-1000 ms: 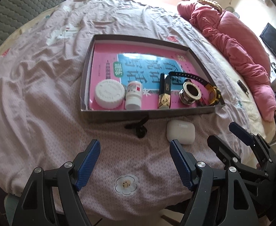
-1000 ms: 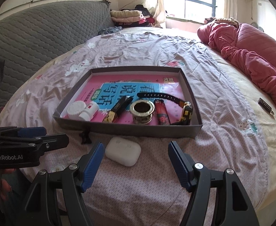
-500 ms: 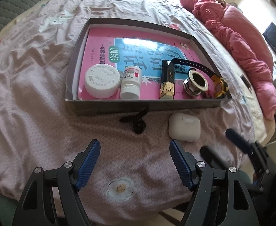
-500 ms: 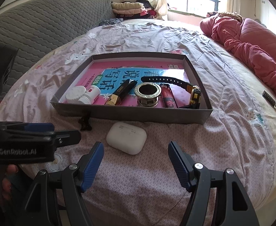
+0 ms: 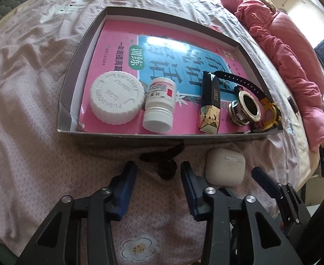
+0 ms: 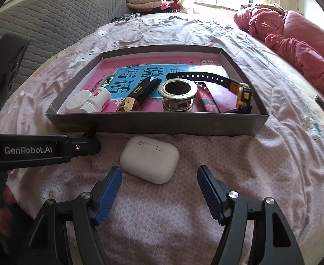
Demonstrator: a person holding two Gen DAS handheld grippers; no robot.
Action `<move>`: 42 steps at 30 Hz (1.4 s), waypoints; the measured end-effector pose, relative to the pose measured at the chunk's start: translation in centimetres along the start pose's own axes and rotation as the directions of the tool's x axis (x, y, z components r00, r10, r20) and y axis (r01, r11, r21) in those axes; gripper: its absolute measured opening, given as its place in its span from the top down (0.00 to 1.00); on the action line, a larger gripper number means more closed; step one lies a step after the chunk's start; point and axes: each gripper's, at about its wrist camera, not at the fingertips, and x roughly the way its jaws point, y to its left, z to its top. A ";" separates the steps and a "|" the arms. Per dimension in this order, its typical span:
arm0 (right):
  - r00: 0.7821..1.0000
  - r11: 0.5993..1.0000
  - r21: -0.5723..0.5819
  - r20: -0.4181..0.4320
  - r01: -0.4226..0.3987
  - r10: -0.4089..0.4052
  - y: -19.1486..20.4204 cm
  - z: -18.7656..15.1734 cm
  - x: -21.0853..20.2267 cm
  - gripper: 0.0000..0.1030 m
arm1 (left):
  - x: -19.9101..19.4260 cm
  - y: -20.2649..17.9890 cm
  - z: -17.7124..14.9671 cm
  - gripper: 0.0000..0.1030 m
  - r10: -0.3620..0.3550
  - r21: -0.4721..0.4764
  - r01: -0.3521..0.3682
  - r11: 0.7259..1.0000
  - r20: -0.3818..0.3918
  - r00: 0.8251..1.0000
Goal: Organize rigid objects
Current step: 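Close right tool on the white earbud case while left tool reaches the black hair clip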
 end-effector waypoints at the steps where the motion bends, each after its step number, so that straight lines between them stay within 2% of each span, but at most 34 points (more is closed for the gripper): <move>1: 1.000 1.000 0.001 0.000 -0.001 0.001 0.1 0.1 0.2 0.32 | 0.1 0.0 0.1 0.62 -0.001 0.000 0.001 1.000 -0.002 1.000; 7: 1.000 1.000 0.027 -0.010 0.001 -0.001 0.6 0.6 1.5 0.32 | 0.7 0.0 0.5 0.64 -0.005 -0.004 0.005 1.000 -0.003 1.000; 17: 0.998 0.997 0.059 -0.010 0.056 -0.055 1.1 0.8 3.0 0.30 | 1.4 0.2 1.2 0.65 -0.010 -0.025 0.010 1.000 -0.004 1.000; 20: 0.999 0.997 0.066 -0.007 0.048 -0.048 0.9 0.7 3.0 0.32 | 1.6 0.3 1.4 0.66 -0.011 -0.044 0.011 0.999 -0.007 1.000; 23: 0.999 0.997 0.071 0.000 0.040 -0.040 0.6 0.6 2.8 0.39 | 1.7 0.1 1.4 0.67 -0.005 -0.044 0.004 0.999 -0.007 1.000; 34: 1.000 0.993 0.113 0.011 -0.023 0.022 -1.4 0.0 1.4 0.39 | 0.8 1.0 0.8 0.67 -0.056 -0.076 0.058 0.995 0.027 0.998; 42: 0.999 0.990 0.138 0.022 -0.037 0.034 -2.5 -0.6 0.3 0.39 | -1.4 0.6 0.2 0.67 -0.070 -0.056 0.074 0.996 0.070 0.995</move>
